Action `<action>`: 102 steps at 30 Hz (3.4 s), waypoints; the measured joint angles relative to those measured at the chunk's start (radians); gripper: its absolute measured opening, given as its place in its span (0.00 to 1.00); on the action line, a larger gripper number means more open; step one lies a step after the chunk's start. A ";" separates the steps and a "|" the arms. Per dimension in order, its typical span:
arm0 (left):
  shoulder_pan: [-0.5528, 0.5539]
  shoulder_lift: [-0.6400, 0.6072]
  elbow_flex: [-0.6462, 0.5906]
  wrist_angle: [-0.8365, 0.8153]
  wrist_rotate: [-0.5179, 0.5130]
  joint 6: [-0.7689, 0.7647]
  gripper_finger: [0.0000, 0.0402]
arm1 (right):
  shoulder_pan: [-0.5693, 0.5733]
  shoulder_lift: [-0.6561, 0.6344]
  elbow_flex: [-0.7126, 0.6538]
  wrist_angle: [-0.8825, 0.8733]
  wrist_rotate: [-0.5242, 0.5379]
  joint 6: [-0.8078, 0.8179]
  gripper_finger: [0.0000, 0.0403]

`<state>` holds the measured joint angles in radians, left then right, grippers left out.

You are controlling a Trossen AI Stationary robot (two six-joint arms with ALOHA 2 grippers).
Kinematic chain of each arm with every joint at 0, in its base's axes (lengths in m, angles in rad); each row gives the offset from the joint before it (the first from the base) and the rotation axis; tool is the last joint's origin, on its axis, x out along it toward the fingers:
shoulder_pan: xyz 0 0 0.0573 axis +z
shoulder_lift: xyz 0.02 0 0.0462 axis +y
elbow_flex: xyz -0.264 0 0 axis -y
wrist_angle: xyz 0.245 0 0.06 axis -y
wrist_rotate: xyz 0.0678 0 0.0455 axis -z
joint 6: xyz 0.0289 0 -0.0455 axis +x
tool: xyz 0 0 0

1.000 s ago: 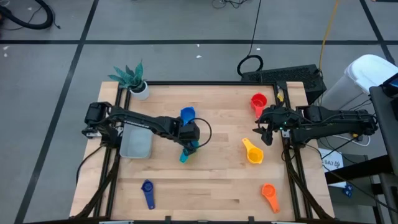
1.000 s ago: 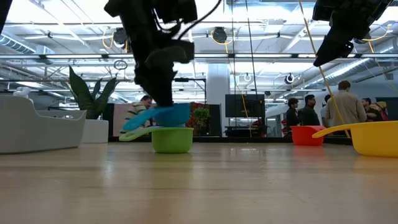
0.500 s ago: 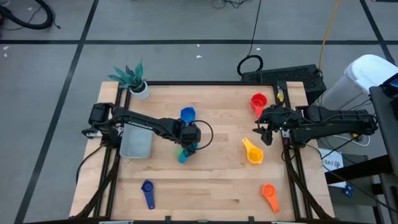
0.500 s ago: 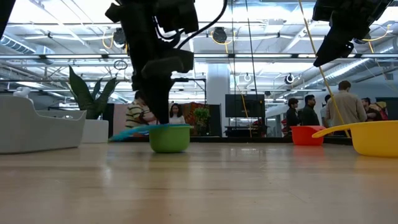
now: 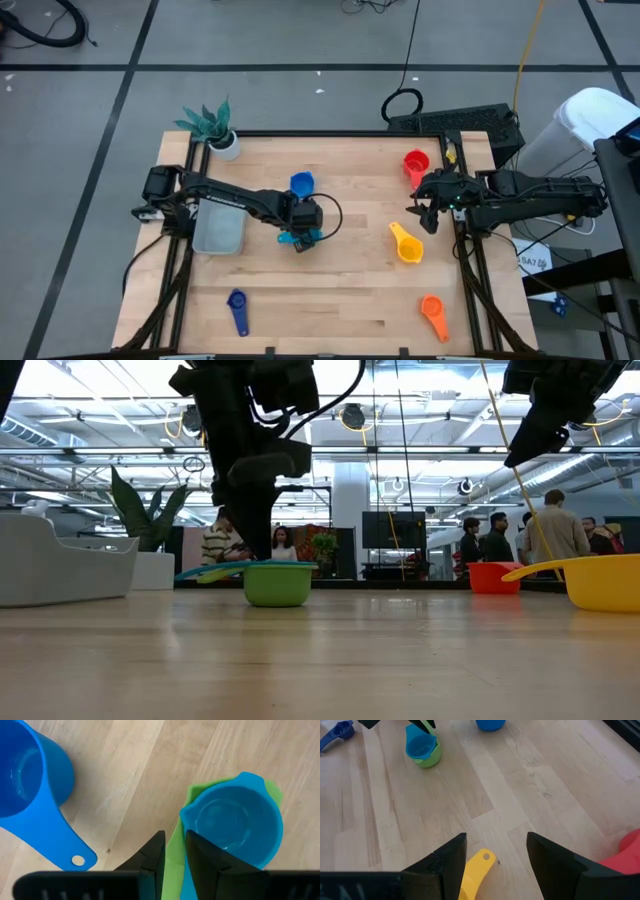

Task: Nest measuring cups in basket
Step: Move the red measuring cup to the center of the table

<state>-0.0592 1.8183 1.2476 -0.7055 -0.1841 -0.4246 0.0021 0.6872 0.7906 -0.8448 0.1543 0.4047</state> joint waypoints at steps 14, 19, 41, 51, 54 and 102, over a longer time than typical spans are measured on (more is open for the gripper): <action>0.039 -0.194 0.000 -0.017 -0.203 0.084 0.20 | 0.000 0.000 0.000 -0.002 0.058 -0.022 0.49; 0.036 -0.246 0.000 -0.067 -0.203 0.160 0.20 | 0.000 0.000 0.000 0.002 0.056 -0.021 0.49; -0.076 -0.234 0.000 0.150 -0.092 0.379 0.21 | 0.000 0.001 0.000 -0.034 0.131 -0.005 0.49; -0.134 -0.262 0.000 0.262 -0.106 0.493 0.21 | -0.138 0.112 0.000 -0.016 0.254 -0.048 0.49; -0.160 -0.290 0.001 0.314 -0.106 0.558 0.21 | -0.210 0.196 0.000 0.050 0.198 -0.114 0.49; -0.317 -0.509 0.000 0.058 -0.341 0.410 0.21 | -0.785 0.539 0.001 0.211 0.080 -0.423 0.00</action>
<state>-0.3763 1.3090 1.2476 -0.6473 -0.5255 -0.0146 -0.7825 1.2266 0.7914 -0.6339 0.2344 -0.0185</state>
